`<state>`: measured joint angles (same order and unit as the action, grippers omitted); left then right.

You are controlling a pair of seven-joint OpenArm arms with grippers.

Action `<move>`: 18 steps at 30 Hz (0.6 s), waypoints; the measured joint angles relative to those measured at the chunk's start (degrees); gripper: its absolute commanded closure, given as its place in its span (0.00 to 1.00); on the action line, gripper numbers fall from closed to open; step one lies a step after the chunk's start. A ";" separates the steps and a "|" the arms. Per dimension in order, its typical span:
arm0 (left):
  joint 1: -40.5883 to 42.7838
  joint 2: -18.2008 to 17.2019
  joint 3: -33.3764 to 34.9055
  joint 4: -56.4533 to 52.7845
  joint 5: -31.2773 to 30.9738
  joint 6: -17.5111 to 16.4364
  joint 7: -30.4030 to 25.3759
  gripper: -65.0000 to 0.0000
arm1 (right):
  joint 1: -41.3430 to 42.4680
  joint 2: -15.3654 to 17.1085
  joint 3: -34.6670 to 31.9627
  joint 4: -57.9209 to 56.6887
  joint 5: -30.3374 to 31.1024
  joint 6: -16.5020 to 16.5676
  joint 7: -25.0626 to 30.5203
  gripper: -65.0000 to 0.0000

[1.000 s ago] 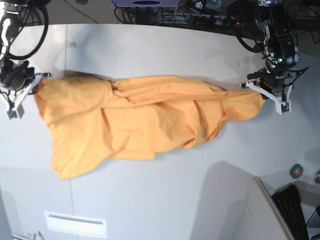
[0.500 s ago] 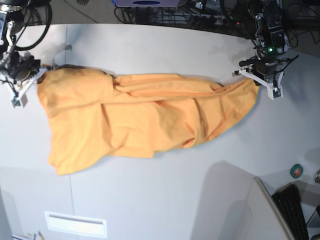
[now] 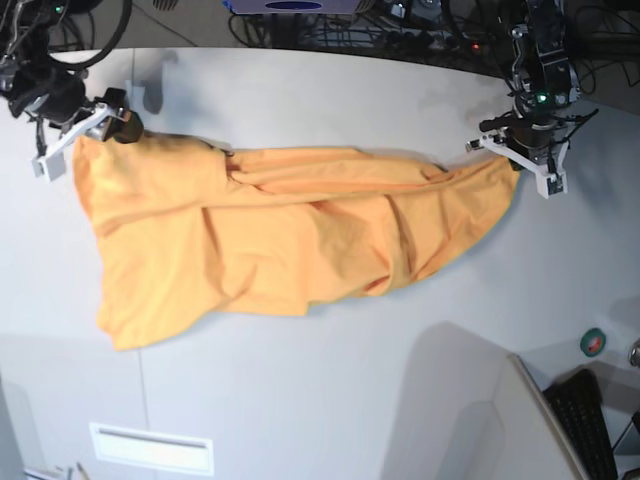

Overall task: Layout the t-shirt on the table in an organized manner, then fold the t-shirt properly
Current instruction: 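Hold the shirt edges with both grippers and stretch it taut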

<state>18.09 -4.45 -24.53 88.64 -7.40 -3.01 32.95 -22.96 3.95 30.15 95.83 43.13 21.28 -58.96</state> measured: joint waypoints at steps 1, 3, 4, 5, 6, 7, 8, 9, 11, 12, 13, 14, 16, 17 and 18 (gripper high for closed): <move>0.00 -0.04 -0.02 0.00 0.02 0.00 0.00 1.00 | 0.39 -0.04 0.00 -1.60 0.39 -0.24 -0.22 0.52; 0.02 -0.02 -0.02 0.00 0.02 0.00 0.02 1.00 | 1.60 0.00 -0.04 -5.27 0.31 -0.20 -0.09 0.52; 0.02 0.00 0.00 0.00 0.02 -0.02 0.02 1.00 | 2.21 -0.02 -0.02 -7.02 0.02 -0.26 0.15 0.52; 0.00 0.04 0.00 0.00 0.00 -0.13 0.00 1.00 | 2.82 -0.02 -0.02 -8.87 0.11 -0.26 0.46 0.52; -0.02 -0.02 0.00 0.00 0.02 -0.17 0.00 1.00 | 3.26 -0.04 0.02 -10.40 0.39 -0.13 0.42 0.52; 0.00 -0.04 -0.02 0.00 0.02 -0.15 0.00 1.00 | 3.89 -0.07 0.07 -12.02 0.39 -0.17 0.42 0.52; 0.02 -0.04 -0.02 0.00 0.02 -0.15 0.02 1.00 | 4.42 -0.09 0.13 -13.29 0.02 -0.22 0.39 0.52; 0.02 -0.04 -0.02 0.00 0.02 -0.13 0.02 1.00 | 5.07 -0.04 0.13 -14.40 -0.04 -0.22 0.35 0.52; -0.02 0.00 0.00 0.00 0.02 -0.17 0.02 1.00 | 6.19 -0.04 0.11 -15.19 -0.02 -0.24 0.35 0.52; -0.02 0.00 0.00 0.00 0.02 -0.17 0.00 1.00 | 6.69 -0.02 0.11 -15.28 -0.02 -0.24 0.44 0.52; 0.00 -0.02 0.00 0.00 0.02 -0.15 0.00 1.00 | 7.19 0.00 0.11 -15.28 -0.02 -0.24 0.46 0.52; 0.02 -0.04 -0.02 0.00 0.02 -0.15 0.02 1.00 | 7.72 -0.04 0.11 -15.28 0.17 -0.24 0.44 0.52; 0.00 -0.02 -0.02 0.00 0.02 -0.15 0.02 1.00 | 8.50 -0.04 0.00 -15.28 0.15 -0.22 0.57 0.52; 0.00 -0.02 -0.02 0.00 0.02 -0.15 0.00 1.00 | 8.81 -0.04 0.02 -15.37 0.13 -0.22 0.57 0.52; 0.00 -0.02 -0.02 0.00 0.02 -0.15 0.00 1.00 | 9.03 0.00 0.04 -15.50 0.15 -0.24 0.61 0.52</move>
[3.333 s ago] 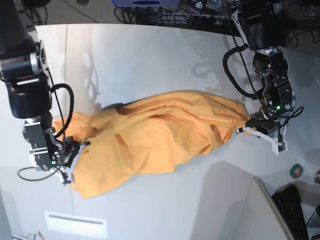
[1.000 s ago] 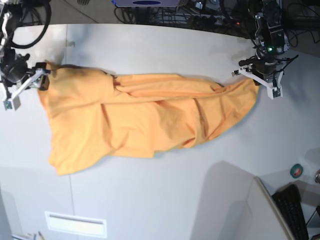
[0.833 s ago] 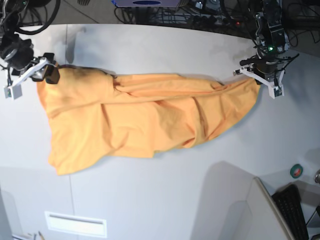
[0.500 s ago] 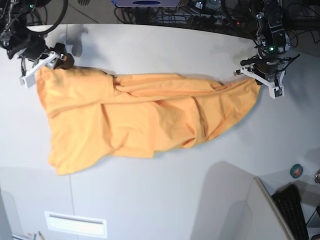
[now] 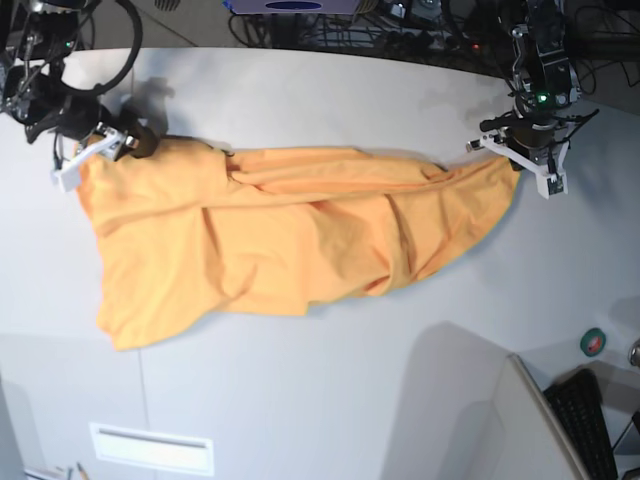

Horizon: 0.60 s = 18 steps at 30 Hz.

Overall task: Layout the t-shirt on the table in an organized manner, then fold the t-shirt properly
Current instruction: 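Hold the shirt edges with both grippers and stretch it taut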

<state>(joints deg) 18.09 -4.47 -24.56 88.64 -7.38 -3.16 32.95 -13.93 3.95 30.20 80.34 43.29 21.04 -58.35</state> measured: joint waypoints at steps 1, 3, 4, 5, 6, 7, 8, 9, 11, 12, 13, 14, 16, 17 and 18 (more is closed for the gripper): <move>0.02 0.00 0.00 0.00 0.00 0.00 0.00 1.00 | 0.26 0.09 0.09 -0.09 -0.02 0.02 -0.02 0.52; 0.04 0.00 0.00 0.00 0.00 0.00 0.02 1.00 | 0.55 0.26 0.07 -0.11 -0.15 0.02 0.81 0.52; 0.02 0.00 0.00 0.00 0.00 0.00 0.00 1.00 | 0.61 0.28 0.07 -0.11 -0.11 0.00 1.49 0.53; 0.02 0.00 0.00 0.00 0.00 0.00 0.00 1.00 | 0.68 0.28 0.07 0.02 -0.11 0.00 1.75 0.53; 0.02 0.00 0.00 0.00 0.00 0.00 0.00 1.00 | 0.66 0.26 0.07 0.28 -0.17 0.00 1.73 0.53; 0.02 0.02 0.00 0.00 0.00 0.00 0.00 1.00 | 0.55 0.24 0.07 0.68 -0.15 0.00 1.73 0.53; 0.02 0.00 0.00 0.00 0.00 0.00 0.02 1.00 | 0.42 0.22 0.07 0.98 -0.15 0.00 1.64 0.57; 0.02 0.00 0.00 0.00 0.00 0.00 0.02 1.00 | 0.26 0.22 0.07 1.27 -0.13 0.00 1.62 0.63; 0.02 0.00 0.00 0.00 0.00 0.00 0.02 1.00 | -0.35 0.11 0.07 2.05 0.04 0.00 1.57 0.83; 0.02 0.00 0.00 0.00 0.00 0.00 0.00 1.00 | -0.59 0.09 0.07 2.45 0.04 0.00 1.38 0.95; 0.02 0.00 0.02 0.00 0.00 0.00 0.00 1.00 | -0.76 0.11 0.04 2.89 0.02 0.04 1.25 1.00; 0.02 0.00 0.00 0.00 0.00 0.00 0.02 1.00 | -0.90 0.11 0.07 3.45 -0.22 0.48 1.38 1.00; 0.00 0.00 0.00 0.00 0.00 0.00 0.00 1.00 | -1.16 0.11 0.07 5.27 -0.13 2.56 1.36 1.00; 0.00 0.00 0.00 0.00 0.00 0.00 0.00 1.00 | -1.31 0.09 0.00 6.40 -0.02 2.75 1.22 1.00; 0.00 0.00 0.00 0.00 0.00 0.00 0.02 1.00 | -1.51 0.11 -0.04 7.61 0.04 2.84 0.83 1.00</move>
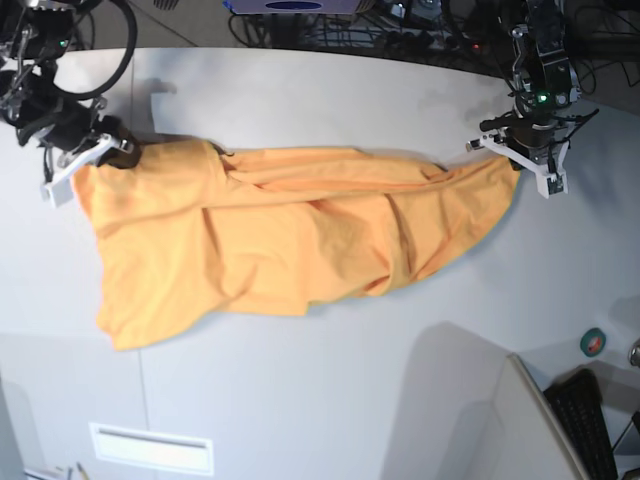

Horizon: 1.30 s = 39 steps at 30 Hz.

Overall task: Layout the t-shirt on the table in an organized manner, then fold the t-shirt properly
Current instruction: 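Hold the shirt edges with both grippers and stretch it taut, then lift the shirt with both grippers and flip it over, laying it down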

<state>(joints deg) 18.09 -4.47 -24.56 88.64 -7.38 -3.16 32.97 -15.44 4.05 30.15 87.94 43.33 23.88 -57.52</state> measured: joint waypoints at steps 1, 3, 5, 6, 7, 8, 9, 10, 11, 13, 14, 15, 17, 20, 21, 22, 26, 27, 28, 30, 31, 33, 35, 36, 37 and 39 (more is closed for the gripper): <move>0.00 0.00 0.02 0.00 0.00 0.00 0.00 1.00 | 0.00 0.00 0.02 1.25 -0.09 0.11 -1.38 1.00; -0.04 -0.02 0.22 0.02 0.00 0.02 0.00 1.00 | -0.31 -0.02 0.02 3.41 -0.07 0.15 -3.72 1.00; -0.04 0.02 0.48 0.81 0.00 0.00 0.15 1.00 | -0.31 0.02 0.07 5.01 -0.07 0.20 -4.63 1.00; -0.24 0.02 0.52 1.33 0.00 0.02 0.24 1.00 | -0.04 0.11 0.02 5.05 -0.04 0.20 -4.46 1.00; -0.81 -0.02 0.83 1.64 0.24 0.02 0.31 1.00 | 0.63 0.20 -0.09 4.90 -0.31 0.20 -4.68 1.00; -1.84 -0.26 2.19 1.73 0.63 0.74 0.26 1.00 | 1.90 0.35 -0.11 4.44 -0.81 0.17 -4.66 1.00; -3.06 -0.55 3.63 1.75 0.90 0.68 0.28 1.00 | 3.69 0.66 -0.11 3.45 -1.05 0.20 -4.44 1.00; -4.59 -0.68 5.16 1.81 0.76 0.11 0.28 1.00 | 5.99 1.46 -0.15 2.23 -1.64 0.20 -4.11 1.00; -6.05 -0.66 6.40 1.88 0.68 0.11 0.35 1.00 | 8.48 2.14 -0.24 0.85 -2.58 0.57 -4.37 1.00; -10.36 -0.63 9.16 1.88 0.00 0.07 4.46 1.00 | 14.95 3.74 -0.17 -2.86 -6.38 0.57 -3.98 1.00; -12.70 -0.50 10.01 1.86 0.11 -0.09 7.23 1.00 | 17.64 4.35 -0.20 -4.94 -7.63 0.70 -3.41 1.00; -15.32 -0.44 10.97 1.81 0.11 0.04 9.42 1.00 | 20.74 5.05 -0.11 -7.19 -9.53 0.57 -3.43 1.00; -20.48 -0.35 12.46 1.77 0.07 0.04 11.37 1.00 | 26.45 6.01 -0.09 -11.87 -13.16 0.55 -3.82 1.00; -28.04 -0.66 16.28 -0.37 0.59 0.31 12.61 1.00 | 34.38 7.43 -0.20 -18.08 -15.32 0.52 -3.82 1.00; -31.01 -0.44 17.66 -2.32 0.52 1.31 13.18 1.00 | 36.94 8.17 -0.20 -19.37 -15.28 0.42 -2.78 1.00; -33.68 -0.20 19.02 -4.26 -0.02 2.95 13.22 1.00 | 39.23 8.94 -0.15 -20.31 -15.10 0.52 -1.46 1.00; -44.61 0.15 21.07 -11.91 -0.42 4.66 13.97 1.00 | 48.09 12.22 -0.07 -22.10 -15.08 0.57 0.52 1.00; -47.65 0.13 21.00 -13.20 -0.61 4.70 14.12 1.00 | 50.29 13.00 -0.11 -22.10 -15.63 0.31 0.37 1.00; -50.36 0.46 20.92 -13.57 -0.26 4.70 13.81 1.00 | 52.37 13.88 -0.11 -22.05 -15.34 0.48 0.31 1.00; -54.51 1.29 20.57 -12.44 -0.07 4.92 13.27 1.00 | 55.63 15.50 -0.15 -21.29 -15.02 0.52 -1.55 1.00; -55.87 1.86 20.55 -10.78 -0.11 4.96 13.44 1.00 | 56.46 16.13 -0.15 -19.28 -15.37 0.55 -3.32 1.00; -56.78 3.28 20.70 -6.23 -0.28 4.72 13.51 1.00 | 56.19 17.07 0.48 -11.87 -15.32 0.13 -7.23 1.00; -54.75 4.07 21.05 -0.66 -0.72 4.52 15.15 1.00 | 53.40 17.66 1.07 -2.71 -15.10 0.39 -10.97 1.00; -52.43 4.17 21.07 1.97 -0.98 4.57 15.43 1.00 | 50.93 17.42 2.29 1.88 -14.47 0.46 -12.04 1.00; -49.07 4.11 21.05 5.18 -0.76 4.68 16.02 1.00 | 47.65 16.90 4.15 6.36 -14.14 0.33 -13.18 1.00; -41.35 3.91 20.76 10.93 -0.39 4.92 16.57 1.00 | 39.69 15.85 7.06 13.14 -14.95 0.33 -13.84 1.00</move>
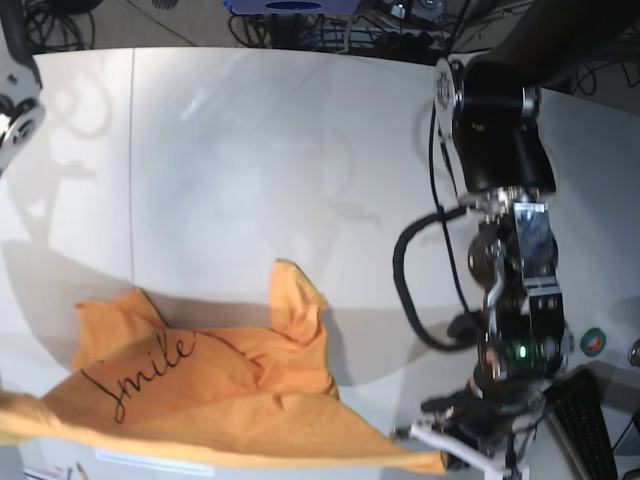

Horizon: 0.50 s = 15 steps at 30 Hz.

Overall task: Layout the t-shirt on the table in an organized manner, then fold the t-shirt properly
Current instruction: 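Lift the shirt with both grippers and flip it over, laying it down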

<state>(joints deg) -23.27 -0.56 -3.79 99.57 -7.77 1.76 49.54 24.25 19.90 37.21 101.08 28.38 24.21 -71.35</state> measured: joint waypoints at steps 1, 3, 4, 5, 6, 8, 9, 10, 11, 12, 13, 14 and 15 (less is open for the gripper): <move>4.76 -0.44 -0.11 3.04 0.22 -0.07 0.04 1.00 | -4.83 -1.33 1.29 3.02 -0.13 0.26 0.24 1.00; 12.35 -1.51 0.07 6.71 0.15 -0.11 -0.15 1.00 | -13.29 -3.98 3.87 6.40 0.17 0.39 0.66 1.00; 15.65 -1.99 0.17 7.34 -0.04 -0.39 -0.37 1.00 | -17.25 -5.33 4.98 6.80 0.11 0.48 1.49 1.00; 18.73 -2.03 0.17 7.37 -0.20 -0.20 -0.70 1.00 | -20.81 -6.67 5.57 6.58 -0.33 0.26 3.23 1.00; 21.51 -2.08 0.13 6.86 0.09 -0.22 -0.81 1.00 | -23.76 -7.93 5.66 6.23 -0.52 0.11 5.31 1.00; 26.86 -2.29 0.13 3.74 0.57 -0.20 -0.50 1.00 | -29.70 -10.73 5.09 3.28 0.59 0.76 11.08 1.00; 28.65 -2.27 0.13 1.57 0.46 -0.20 -0.04 1.00 | -31.69 -11.85 4.13 0.46 0.17 0.63 13.75 1.00; 29.62 -2.25 0.15 -0.66 0.35 -0.20 0.31 1.00 | -33.05 -12.26 2.60 -2.62 -0.90 -0.11 15.43 1.00; 30.12 -2.29 0.15 -2.82 0.39 -0.24 0.09 1.00 | -34.51 -12.31 0.83 -6.05 -0.68 0.24 17.14 1.00; 30.40 -2.29 0.13 -4.68 0.48 -0.22 -0.33 1.00 | -35.67 -12.57 -0.50 -8.72 0.07 0.63 18.47 1.00; 30.42 -2.27 0.13 -6.36 0.83 -0.20 -0.74 1.00 | -36.50 -12.68 -1.38 -10.84 0.07 0.74 20.06 1.00; 30.51 -2.27 0.13 -7.78 0.61 -0.22 -1.11 1.00 | -37.09 -12.66 -1.79 -12.33 -0.15 0.46 21.51 1.00; 30.77 -2.29 0.13 -8.98 0.39 -0.24 -1.29 1.00 | -37.66 -12.50 -1.92 -13.44 -0.22 0.28 23.30 1.00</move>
<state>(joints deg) 7.51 -2.85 -3.66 90.59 -7.38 1.52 48.25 -13.41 7.40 35.29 87.64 28.16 24.49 -48.05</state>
